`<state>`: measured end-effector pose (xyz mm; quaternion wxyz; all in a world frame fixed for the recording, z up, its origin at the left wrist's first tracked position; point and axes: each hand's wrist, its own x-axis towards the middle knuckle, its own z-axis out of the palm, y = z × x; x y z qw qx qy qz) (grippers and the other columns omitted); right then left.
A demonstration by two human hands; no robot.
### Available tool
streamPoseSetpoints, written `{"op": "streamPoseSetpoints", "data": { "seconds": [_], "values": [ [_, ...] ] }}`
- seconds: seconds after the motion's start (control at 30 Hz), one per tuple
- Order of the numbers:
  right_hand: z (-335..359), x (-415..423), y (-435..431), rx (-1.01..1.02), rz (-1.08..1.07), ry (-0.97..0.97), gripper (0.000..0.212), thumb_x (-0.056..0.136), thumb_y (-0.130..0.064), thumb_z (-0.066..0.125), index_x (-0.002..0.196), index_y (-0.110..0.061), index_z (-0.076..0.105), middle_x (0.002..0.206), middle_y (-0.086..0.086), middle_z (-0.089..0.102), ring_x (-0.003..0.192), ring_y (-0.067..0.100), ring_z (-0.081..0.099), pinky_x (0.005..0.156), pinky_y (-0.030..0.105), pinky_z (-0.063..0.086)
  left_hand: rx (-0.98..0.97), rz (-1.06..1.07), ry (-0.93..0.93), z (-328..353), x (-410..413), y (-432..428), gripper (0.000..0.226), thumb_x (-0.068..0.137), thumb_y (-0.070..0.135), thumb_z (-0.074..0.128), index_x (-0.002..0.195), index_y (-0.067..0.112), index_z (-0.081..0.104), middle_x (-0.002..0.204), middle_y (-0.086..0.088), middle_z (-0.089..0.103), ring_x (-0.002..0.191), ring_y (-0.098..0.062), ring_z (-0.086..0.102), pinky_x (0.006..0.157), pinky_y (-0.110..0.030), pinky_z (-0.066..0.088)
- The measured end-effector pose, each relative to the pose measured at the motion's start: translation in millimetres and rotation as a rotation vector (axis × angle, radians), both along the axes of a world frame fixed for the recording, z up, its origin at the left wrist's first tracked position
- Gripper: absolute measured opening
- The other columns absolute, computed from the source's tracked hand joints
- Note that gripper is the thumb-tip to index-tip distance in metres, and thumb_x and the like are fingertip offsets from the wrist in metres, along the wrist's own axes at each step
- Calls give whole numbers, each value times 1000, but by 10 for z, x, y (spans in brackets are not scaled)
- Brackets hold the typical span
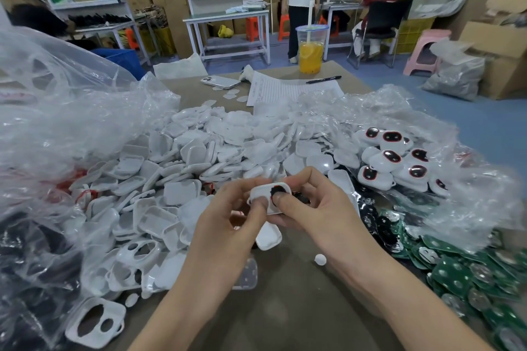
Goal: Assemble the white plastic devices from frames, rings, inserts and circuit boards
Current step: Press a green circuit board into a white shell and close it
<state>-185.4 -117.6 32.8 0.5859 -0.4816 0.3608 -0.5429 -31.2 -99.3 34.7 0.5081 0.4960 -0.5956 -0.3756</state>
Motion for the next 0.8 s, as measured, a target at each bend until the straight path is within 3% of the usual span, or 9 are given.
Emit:
{"op": "streamPoseSetpoints", "data": {
  "seconds": [0.1, 0.23, 0.37, 0.5, 0.6, 0.73, 0.8],
  "values": [
    [23, -5, 0, -23, -19, 59, 14, 91, -6, 69, 84, -17, 66, 94, 2, 75, 83, 20, 76, 73, 23, 60, 13, 19, -20, -11, 35, -33, 20, 94, 28, 64, 104, 44, 70, 90, 11, 75, 80, -12, 69, 64, -12, 49],
    [22, -21, -14, -53, -50, 172, 14, 91, -12, 71, 83, -23, 67, 88, -4, 75, 72, 9, 73, 62, 12, 53, 18, -5, -74, -19, 34, -24, 28, 98, 26, 59, 104, 53, 67, 88, 13, 76, 73, -8, 67, 61, -11, 48],
    [-14, -53, -36, -22, -50, 257, 7, 90, -22, 72, 87, -25, 68, 86, -2, 76, 69, 15, 74, 64, 20, 57, -3, -3, -84, -12, 43, 0, 32, 100, 23, 56, 105, 52, 70, 76, 7, 72, 53, 1, 53, 52, -8, 39],
    [-48, -76, -77, 2, -65, 311, 9, 90, -22, 73, 90, -15, 67, 74, -1, 75, 61, 11, 71, 58, 15, 51, 11, 10, -109, -68, 43, -35, 25, 96, 30, 60, 103, 52, 70, 78, 1, 69, 66, -15, 60, 60, -23, 48],
    [-50, -110, -76, -32, -69, 382, 7, 88, -26, 74, 87, -21, 69, 72, -4, 73, 61, 12, 72, 59, 19, 54, -16, 17, -169, -99, 70, -33, 20, 94, 32, 64, 101, 49, 68, 66, 12, 57, 57, -5, 50, 55, -13, 42],
    [-39, -135, -23, -62, -81, 494, 9, 86, -37, 72, 84, -30, 68, 71, -3, 73, 56, 12, 68, 61, 41, 58, -78, 40, -337, -105, 117, 0, 14, 91, 38, 64, 101, 48, 62, 71, 13, 57, 56, -4, 49, 56, -11, 40],
    [-36, -128, 15, -75, -90, 505, 8, 87, -37, 72, 83, -33, 67, 69, -3, 73, 55, 12, 67, 62, 36, 58, -108, 69, -415, -111, 118, 49, 14, 92, 40, 62, 101, 51, 59, 77, 14, 59, 64, -6, 54, 60, -14, 42]
  ]
}}
